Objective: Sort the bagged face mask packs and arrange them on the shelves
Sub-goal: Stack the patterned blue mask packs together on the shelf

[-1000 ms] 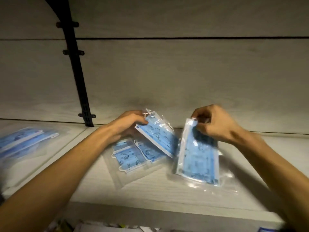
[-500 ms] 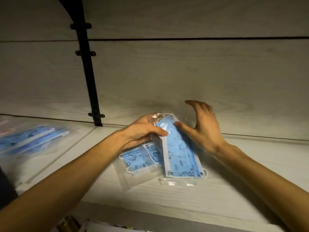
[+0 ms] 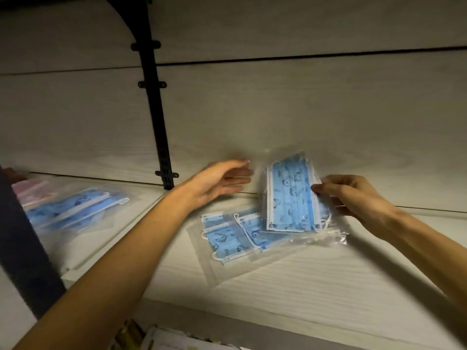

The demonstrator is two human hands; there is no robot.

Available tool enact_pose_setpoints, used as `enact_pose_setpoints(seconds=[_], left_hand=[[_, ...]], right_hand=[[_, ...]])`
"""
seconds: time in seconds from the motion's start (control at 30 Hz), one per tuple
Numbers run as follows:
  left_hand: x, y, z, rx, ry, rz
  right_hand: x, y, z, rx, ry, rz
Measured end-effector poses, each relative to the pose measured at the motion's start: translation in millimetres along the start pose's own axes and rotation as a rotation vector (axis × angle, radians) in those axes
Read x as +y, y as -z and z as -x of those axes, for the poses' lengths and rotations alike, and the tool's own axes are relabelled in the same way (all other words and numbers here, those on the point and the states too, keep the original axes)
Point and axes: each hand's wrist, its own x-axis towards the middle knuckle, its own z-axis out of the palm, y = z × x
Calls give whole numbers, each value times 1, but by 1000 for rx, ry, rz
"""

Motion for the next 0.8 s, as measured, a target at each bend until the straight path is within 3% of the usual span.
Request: enact_pose_setpoints(seconds=[0.07,0.13,0.2,0.37,0.5,0.6,0.7,0.8], left_hand=[[-5,9,1,55,75,-299],[-7,17,2,-23,129,-693],[-8,17,3,-77,151,-915],[-12,7,4,-134,192,-840],[-9,4,5,-231,256,-901],[-6,6,7,-284,256,-812],[-4,10,7,-190,204,-712],[-1,11,7,-57,130,-465]], right_hand=[[1,4,-2,36,-1,25],[3,6,-6,122,30,84],[9,7,-9,190,61,174],[25,7,-5,132,-24,284],[23,3,-4,146,-18,260],[21,-8,0,154,17,200],[17,-14,2,191,38,49],[15,-14,3,246,52,-67]])
